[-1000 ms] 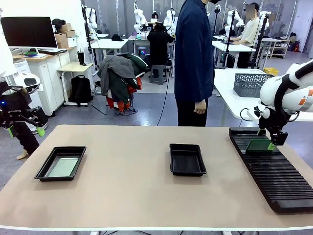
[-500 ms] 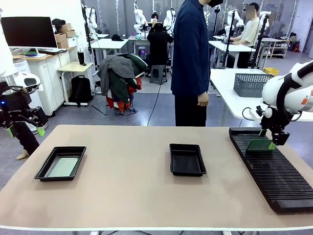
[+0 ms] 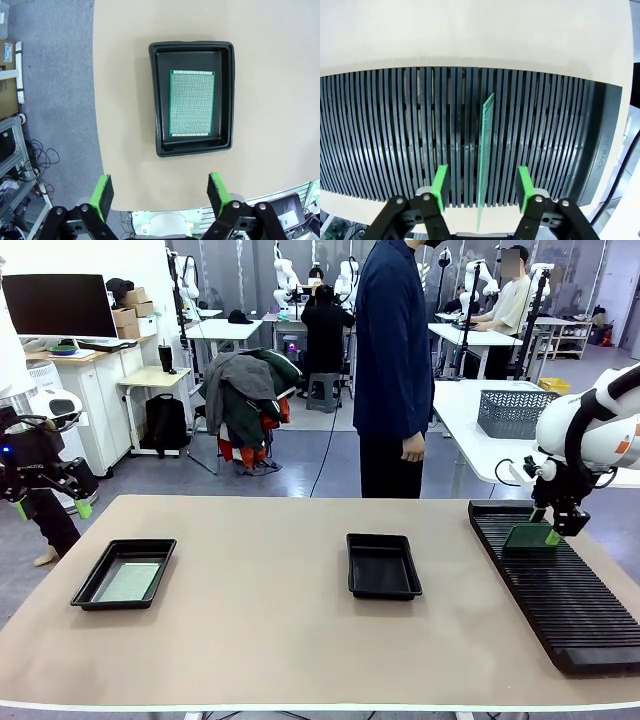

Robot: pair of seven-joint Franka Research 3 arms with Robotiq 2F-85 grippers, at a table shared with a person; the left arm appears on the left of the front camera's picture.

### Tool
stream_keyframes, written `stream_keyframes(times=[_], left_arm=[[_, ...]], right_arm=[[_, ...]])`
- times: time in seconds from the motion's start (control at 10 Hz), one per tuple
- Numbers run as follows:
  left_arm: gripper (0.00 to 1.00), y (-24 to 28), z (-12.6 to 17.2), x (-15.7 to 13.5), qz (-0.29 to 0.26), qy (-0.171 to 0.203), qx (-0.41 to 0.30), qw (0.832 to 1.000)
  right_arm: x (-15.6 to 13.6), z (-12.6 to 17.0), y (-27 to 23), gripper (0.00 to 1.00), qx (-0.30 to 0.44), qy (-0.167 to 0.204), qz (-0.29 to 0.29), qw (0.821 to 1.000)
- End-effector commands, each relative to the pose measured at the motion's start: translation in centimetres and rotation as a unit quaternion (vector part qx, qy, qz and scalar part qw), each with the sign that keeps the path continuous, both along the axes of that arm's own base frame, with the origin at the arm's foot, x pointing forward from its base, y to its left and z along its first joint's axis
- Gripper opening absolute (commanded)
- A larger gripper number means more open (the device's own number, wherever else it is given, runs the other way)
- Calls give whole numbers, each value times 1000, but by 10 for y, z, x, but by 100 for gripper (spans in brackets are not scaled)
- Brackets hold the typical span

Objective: Inspect and transfer BCBs to ESD trays.
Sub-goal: Pick up the Blank PCB from the PCB Rack and place it in the right ESD tray.

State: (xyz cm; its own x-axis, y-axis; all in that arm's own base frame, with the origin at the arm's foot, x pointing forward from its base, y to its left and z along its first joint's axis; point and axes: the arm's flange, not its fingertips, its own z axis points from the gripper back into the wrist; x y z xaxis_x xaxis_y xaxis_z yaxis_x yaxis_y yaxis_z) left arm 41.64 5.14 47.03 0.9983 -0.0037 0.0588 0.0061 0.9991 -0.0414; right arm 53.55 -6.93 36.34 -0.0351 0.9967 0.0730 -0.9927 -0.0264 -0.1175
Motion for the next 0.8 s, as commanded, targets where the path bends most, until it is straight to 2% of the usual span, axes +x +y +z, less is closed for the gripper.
stream_keyframes(times=[0.0,0.7], left_arm=[[100,0,-2,0,0,-4,-4,1000],[100,0,-2,0,0,-4,-4,1000]], right_arm=[[-2,-3,0,60,9,-6,-13,1000],[0,-4,1,27,7,6,-12,1000]])
